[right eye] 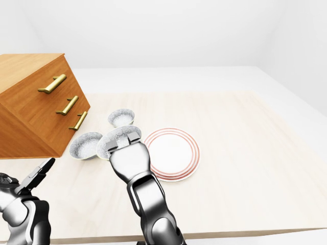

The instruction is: Put the bowl at the front on the plate.

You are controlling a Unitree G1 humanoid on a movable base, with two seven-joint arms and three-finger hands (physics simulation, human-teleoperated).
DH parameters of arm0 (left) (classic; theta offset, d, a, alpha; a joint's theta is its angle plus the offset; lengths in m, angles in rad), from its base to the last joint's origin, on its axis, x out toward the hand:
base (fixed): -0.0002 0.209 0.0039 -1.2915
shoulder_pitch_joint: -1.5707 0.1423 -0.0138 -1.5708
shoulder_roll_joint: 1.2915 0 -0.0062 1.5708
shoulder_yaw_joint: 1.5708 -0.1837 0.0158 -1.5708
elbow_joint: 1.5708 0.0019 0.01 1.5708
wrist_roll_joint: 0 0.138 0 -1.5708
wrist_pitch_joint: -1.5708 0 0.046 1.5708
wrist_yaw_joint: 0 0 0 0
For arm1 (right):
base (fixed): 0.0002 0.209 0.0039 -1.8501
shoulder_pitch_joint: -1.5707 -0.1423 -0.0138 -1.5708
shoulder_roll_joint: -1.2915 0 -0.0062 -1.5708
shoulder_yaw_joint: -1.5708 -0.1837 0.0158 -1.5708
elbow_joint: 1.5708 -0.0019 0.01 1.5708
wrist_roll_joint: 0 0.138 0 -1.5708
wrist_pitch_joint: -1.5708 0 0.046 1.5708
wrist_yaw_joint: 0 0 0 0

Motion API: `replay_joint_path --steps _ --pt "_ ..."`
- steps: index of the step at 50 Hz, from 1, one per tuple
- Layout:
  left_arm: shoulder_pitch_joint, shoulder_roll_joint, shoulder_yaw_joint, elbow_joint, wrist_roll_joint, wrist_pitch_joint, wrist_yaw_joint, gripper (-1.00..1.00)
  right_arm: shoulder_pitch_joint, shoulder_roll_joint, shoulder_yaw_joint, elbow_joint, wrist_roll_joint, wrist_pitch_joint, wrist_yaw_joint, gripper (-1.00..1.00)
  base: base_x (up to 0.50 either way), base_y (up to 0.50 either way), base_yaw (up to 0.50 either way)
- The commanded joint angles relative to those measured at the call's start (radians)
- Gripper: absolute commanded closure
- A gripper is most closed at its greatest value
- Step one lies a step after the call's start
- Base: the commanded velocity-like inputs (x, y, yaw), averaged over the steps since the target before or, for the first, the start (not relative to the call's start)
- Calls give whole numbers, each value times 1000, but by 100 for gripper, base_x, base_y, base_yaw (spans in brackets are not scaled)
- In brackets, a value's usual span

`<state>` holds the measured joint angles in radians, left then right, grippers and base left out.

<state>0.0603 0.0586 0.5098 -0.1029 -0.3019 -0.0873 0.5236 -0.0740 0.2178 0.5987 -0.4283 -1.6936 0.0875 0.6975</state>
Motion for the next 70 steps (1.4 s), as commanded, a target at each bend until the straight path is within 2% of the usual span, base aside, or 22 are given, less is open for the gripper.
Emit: replay_joint_path --steps 1,6,15,42,47,51,60,70 --pt "-12 7 -10 39 0 0 0 -100 62 -42 0 -41 -66 0 -61 100 0 0 0" --pt "-12 10 -13 44 -3 0 0 -100 105 -67 7 -53 -63 0 -134 100 0 0 0" --pt "-3 7 -8 21 -7 0 0 -100 184 -141 35 -82 75 0 -378 100 0 0 0" --pt "-3 6 -6 21 -6 0 0 -100 168 -140 44 -32 108 0 -389 100 0 0 0" --pt "-3 6 -6 20 -6 0 0 -100 169 -146 7 -49 106 0 -384 100 0 0 0" --pt "-3 6 -6 20 -6 0 0 -100 165 -154 -56 -68 105 0 -369 100 0 0 0" --pt "-3 6 -6 21 -6 0 0 -100 188 -169 -114 -24 170 0 -476 100 0 0 0" --pt "-4 6 -7 23 -5 0 0 -100 181 -182 -175 -10 179 0 -500 100 0 0 0"
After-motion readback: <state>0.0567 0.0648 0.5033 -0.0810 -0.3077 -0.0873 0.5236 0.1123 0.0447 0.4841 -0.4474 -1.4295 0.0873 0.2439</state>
